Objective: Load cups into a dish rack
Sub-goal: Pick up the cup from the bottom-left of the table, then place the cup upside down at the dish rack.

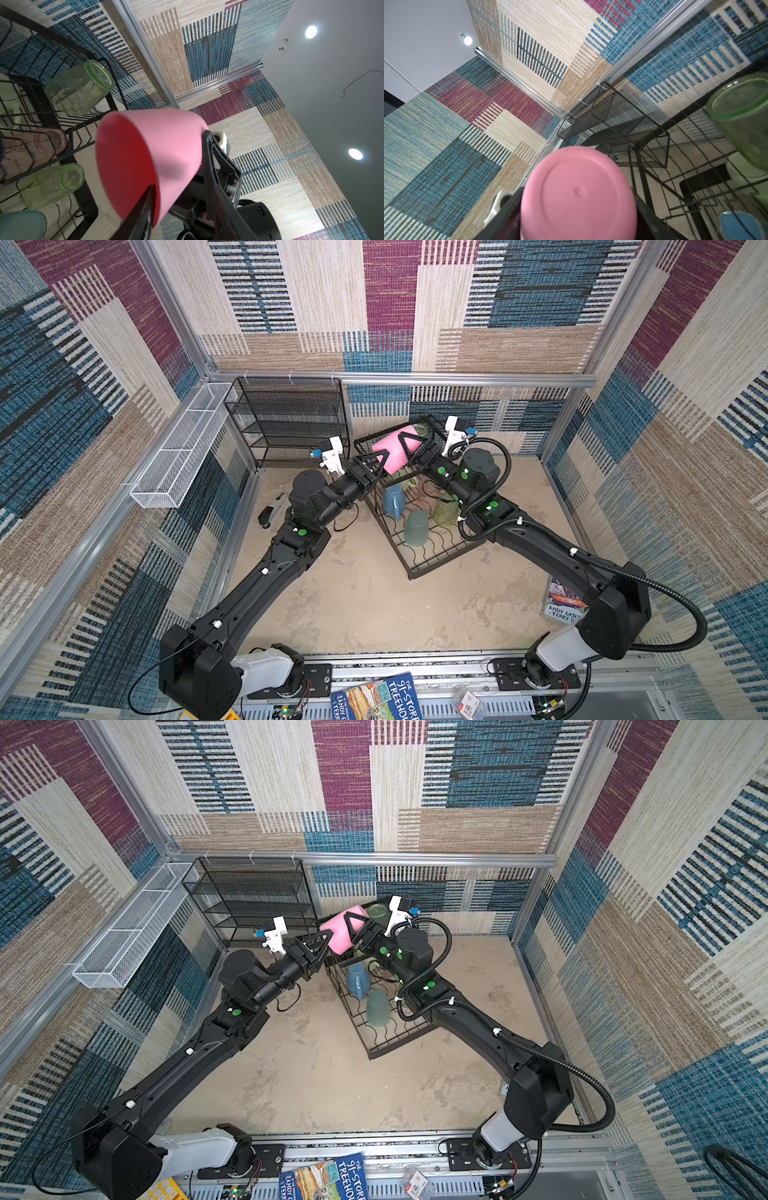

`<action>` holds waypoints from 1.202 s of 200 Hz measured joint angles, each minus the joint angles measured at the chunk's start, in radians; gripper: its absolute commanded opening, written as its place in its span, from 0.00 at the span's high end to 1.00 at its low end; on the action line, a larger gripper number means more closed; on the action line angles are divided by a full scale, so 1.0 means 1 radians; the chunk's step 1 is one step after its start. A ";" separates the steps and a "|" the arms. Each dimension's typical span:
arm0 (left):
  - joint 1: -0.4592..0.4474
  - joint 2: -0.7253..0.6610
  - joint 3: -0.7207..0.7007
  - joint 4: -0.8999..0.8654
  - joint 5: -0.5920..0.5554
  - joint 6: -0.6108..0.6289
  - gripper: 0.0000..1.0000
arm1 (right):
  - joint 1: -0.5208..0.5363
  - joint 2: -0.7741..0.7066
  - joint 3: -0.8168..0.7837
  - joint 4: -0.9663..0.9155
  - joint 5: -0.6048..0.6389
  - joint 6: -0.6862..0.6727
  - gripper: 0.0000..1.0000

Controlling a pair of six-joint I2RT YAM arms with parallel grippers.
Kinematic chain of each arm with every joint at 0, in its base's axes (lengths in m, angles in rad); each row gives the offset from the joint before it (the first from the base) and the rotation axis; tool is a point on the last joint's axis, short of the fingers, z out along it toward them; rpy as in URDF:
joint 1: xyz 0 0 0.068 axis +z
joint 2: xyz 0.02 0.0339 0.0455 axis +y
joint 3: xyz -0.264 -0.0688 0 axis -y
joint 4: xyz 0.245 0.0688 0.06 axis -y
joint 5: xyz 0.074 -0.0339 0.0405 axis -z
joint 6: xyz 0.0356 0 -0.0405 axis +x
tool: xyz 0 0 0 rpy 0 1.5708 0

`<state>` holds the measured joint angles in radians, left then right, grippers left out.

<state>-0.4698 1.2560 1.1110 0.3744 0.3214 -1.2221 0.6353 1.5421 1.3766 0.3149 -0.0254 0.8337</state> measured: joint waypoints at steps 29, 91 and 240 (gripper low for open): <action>0.036 -0.021 0.036 -0.122 0.003 0.077 0.33 | 0.000 0.029 0.071 -0.031 0.048 -0.121 0.42; 0.138 0.020 0.210 -0.512 0.008 0.342 0.09 | 0.000 0.189 0.282 -0.132 0.140 -0.426 0.43; 0.191 -0.052 0.193 -0.907 -0.309 0.950 0.02 | 0.007 0.581 0.695 -0.364 0.273 -0.821 0.42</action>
<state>-0.2787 1.2041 1.3037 -0.5323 0.0128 -0.2718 0.6426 2.1231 2.0712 -0.0490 0.2474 0.0128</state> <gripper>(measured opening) 0.980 0.686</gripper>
